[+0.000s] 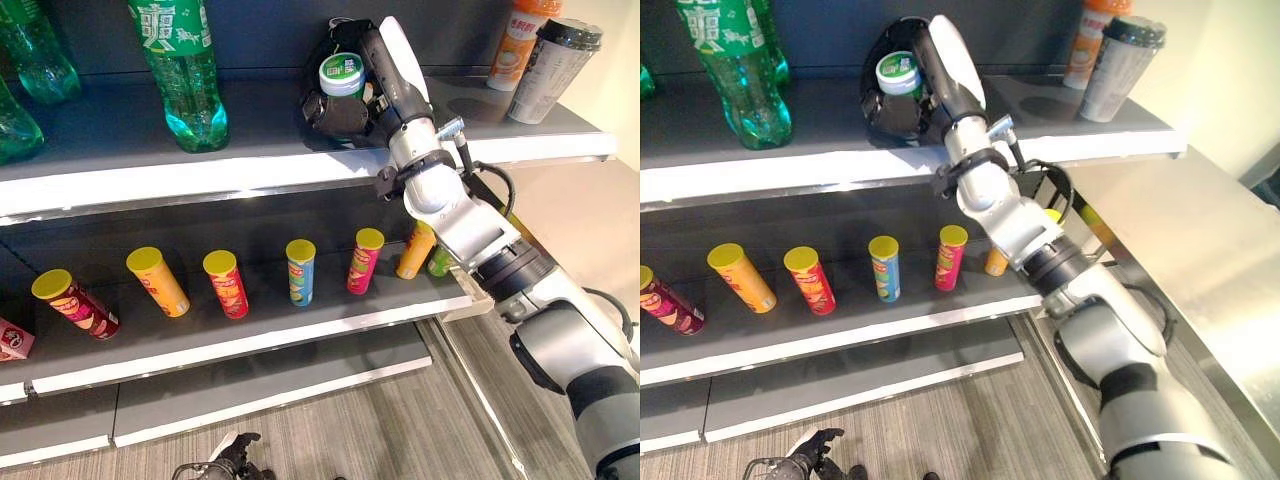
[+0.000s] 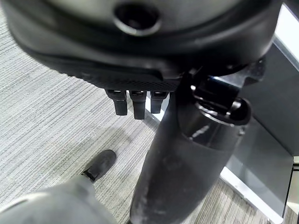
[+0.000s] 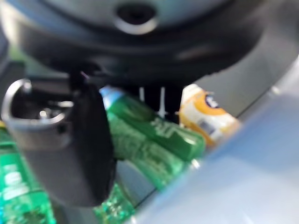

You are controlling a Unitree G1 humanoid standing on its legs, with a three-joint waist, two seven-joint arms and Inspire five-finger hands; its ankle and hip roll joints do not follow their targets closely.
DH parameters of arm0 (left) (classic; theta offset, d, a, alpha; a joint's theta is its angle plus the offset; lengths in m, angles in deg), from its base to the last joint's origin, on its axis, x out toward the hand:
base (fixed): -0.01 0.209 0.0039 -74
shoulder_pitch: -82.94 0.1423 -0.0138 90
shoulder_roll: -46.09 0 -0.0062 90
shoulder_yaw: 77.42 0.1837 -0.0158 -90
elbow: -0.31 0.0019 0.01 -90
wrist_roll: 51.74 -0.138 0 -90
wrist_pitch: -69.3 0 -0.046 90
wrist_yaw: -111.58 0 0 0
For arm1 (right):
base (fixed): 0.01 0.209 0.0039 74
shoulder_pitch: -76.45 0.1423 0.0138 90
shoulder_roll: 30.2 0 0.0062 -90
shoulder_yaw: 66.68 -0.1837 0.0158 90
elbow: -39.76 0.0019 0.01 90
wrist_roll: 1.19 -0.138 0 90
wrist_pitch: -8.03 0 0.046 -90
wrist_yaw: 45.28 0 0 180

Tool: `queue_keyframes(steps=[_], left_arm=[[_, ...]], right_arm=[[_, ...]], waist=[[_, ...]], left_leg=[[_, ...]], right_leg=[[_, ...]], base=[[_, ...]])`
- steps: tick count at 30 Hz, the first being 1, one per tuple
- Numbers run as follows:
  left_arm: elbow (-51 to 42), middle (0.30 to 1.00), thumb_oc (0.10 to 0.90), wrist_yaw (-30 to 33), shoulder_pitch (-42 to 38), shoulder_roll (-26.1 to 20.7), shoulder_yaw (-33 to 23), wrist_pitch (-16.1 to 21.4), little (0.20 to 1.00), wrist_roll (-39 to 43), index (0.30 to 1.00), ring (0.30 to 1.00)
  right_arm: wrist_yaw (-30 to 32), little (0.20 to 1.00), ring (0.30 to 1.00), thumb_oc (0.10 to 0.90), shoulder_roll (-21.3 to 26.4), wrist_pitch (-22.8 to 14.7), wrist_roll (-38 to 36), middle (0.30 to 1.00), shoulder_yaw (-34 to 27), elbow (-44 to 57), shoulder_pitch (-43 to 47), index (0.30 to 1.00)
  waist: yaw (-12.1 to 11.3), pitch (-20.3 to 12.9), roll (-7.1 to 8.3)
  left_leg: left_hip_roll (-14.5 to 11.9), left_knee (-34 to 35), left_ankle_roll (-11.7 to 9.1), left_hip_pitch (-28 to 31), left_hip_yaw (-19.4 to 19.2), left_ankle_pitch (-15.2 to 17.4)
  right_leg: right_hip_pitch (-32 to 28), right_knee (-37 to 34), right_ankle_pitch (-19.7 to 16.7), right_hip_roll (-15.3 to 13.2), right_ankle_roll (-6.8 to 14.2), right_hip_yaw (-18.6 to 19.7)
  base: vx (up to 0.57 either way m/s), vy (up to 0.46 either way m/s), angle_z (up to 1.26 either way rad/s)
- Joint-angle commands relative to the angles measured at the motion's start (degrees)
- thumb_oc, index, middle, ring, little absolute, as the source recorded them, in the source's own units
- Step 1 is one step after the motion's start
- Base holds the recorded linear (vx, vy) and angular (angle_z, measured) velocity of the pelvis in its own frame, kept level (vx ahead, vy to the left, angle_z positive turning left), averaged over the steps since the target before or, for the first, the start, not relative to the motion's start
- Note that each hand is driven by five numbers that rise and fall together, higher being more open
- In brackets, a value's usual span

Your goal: Put the goods on the table back onto the shelves and tidy them up.

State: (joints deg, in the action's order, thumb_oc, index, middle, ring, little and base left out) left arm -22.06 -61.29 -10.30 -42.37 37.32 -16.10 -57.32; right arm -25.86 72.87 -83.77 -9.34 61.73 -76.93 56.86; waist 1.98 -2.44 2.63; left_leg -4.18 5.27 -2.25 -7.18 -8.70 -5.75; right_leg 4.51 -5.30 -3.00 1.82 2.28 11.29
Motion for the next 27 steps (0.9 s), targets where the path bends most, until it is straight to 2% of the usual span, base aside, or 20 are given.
queue_keyframes(steps=[1, 12, 18, 27], left_arm=[[5.32, 0.900, 0.800, 0.11, -5.74, -1.53, 3.62, 1.92, 0.900, 1.17, 0.900, 0.900], [5.31, 0.900, 0.800, -0.30, -5.52, -2.14, 2.84, 1.82, 0.900, 1.16, 0.900, 0.900], [5.10, 0.900, 0.800, -0.52, -5.37, -1.82, 2.51, 1.41, 0.900, 1.15, 0.900, 0.900], [4.70, 0.900, 0.800, -0.58, -4.74, -1.87, 2.01, 1.29, 0.900, 1.22, 0.900, 0.900]], right_arm=[[1.95, 0.300, 0.300, 0.400, 0.31, -3.04, -0.76, 0.300, -5.53, -3.73, 11.92, 0.300], [0.83, 0.300, 0.300, 0.400, 3.03, -3.19, -2.89, 0.300, -5.95, -2.11, 11.20, 0.300], [-0.21, 0.300, 0.300, 0.400, 4.75, -3.52, -5.21, 0.300, -6.98, 0.31, 7.62, 0.300], [-0.88, 0.300, 0.300, 0.400, 5.80, -2.95, -6.35, 0.300, -7.76, -1.17, 4.02, 0.300]], waist=[[-2.07, -1.17, 0.74], [-1.78, -0.98, 0.77], [-1.46, -1.05, 0.82], [-1.70, -0.96, 0.73]], left_leg=[[-0.24, -0.27, -2.47, 9.29, -2.42, 8.49], [-0.40, -0.27, -2.69, 9.43, -2.69, 8.47], [-0.51, -0.27, -2.72, 9.64, -3.14, 8.57], [-0.56, -0.27, -2.71, 9.64, -3.08, 8.56]], right_leg=[[-0.55, 1.43, 0.82, -1.00, 3.52, 0.26], [-0.40, 1.57, 0.73, -0.80, 3.43, 0.54], [-0.36, 1.58, 0.70, -0.57, 3.44, 0.74], [-0.40, 1.63, 0.72, -0.66, 3.46, 0.49]], base=[[0.00, 0.000, 0.00], [0.00, 0.000, 0.00], [0.00, 0.000, 0.00], [0.00, 0.000, 0.00]])
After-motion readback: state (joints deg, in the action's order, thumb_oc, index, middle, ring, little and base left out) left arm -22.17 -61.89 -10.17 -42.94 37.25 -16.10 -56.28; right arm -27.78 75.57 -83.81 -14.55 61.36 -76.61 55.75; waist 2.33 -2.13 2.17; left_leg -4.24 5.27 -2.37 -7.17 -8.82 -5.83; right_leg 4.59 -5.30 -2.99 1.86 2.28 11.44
